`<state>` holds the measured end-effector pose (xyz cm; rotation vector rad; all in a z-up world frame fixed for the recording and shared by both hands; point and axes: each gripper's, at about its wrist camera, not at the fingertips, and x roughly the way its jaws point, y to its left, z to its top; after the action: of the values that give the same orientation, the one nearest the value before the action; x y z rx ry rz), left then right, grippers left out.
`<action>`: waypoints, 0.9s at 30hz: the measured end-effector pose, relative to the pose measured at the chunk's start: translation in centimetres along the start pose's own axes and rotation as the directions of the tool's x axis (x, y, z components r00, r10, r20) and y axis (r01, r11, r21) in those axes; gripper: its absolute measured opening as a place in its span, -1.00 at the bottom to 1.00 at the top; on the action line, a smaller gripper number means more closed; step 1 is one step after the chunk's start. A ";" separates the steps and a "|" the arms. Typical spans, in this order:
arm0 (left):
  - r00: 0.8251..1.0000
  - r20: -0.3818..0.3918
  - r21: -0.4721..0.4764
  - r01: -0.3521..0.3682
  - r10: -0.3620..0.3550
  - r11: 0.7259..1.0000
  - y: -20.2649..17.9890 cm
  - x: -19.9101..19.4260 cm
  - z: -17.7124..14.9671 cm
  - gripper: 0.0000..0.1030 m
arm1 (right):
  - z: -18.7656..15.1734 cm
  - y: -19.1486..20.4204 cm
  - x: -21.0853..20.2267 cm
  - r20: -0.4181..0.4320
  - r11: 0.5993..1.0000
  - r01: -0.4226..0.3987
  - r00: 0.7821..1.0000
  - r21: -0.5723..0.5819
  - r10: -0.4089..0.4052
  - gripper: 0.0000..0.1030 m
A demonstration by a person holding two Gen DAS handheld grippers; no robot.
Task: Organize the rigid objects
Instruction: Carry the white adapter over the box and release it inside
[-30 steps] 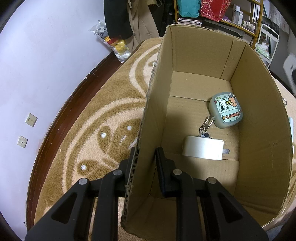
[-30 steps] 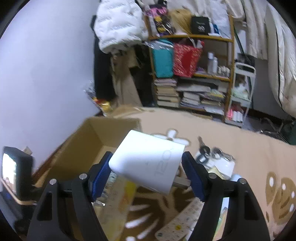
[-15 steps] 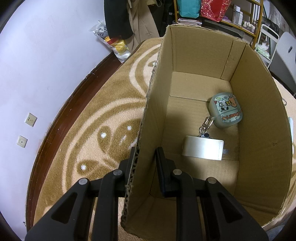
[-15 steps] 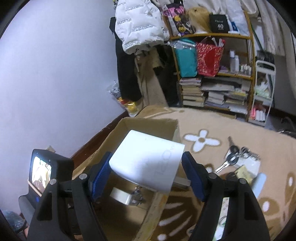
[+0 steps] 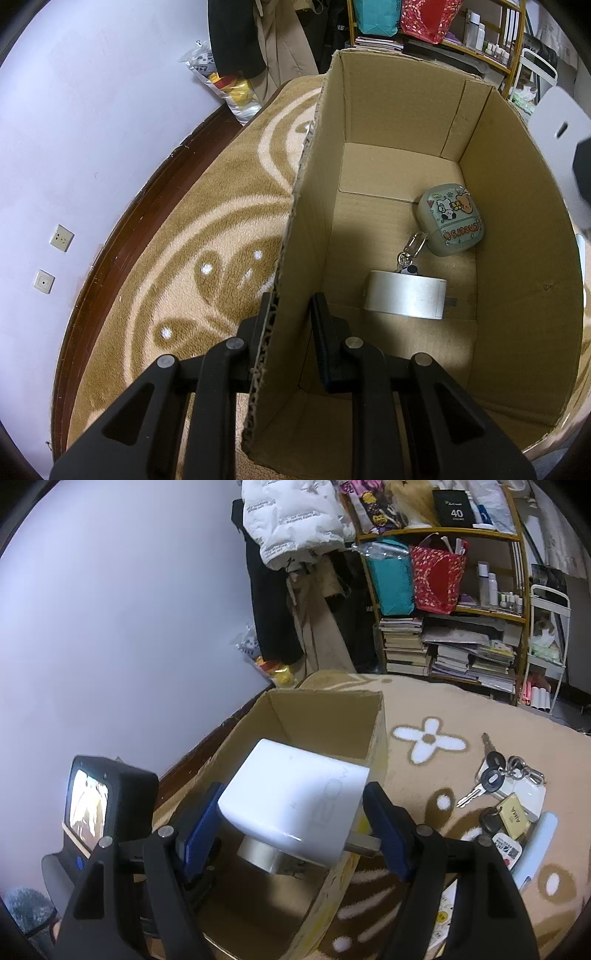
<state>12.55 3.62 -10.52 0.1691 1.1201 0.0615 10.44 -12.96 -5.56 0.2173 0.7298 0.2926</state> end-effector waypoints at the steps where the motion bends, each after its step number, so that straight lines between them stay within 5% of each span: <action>1: 1.000 0.000 0.000 0.000 0.000 1.000 0.0 0.0 0.0 -0.62 | -0.1 0.1 0.1 -0.005 1.000 -0.002 1.000 -0.004 0.002 0.55; 27: 1.000 0.013 -0.004 -0.004 0.005 1.000 0.0 -0.4 0.1 -0.61 | -0.3 1.0 0.0 -0.002 0.998 0.042 0.999 -0.049 -0.042 0.57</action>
<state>12.47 3.57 -10.12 0.1684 1.1066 0.0665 10.07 -11.95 -5.47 0.1546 0.7284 0.2703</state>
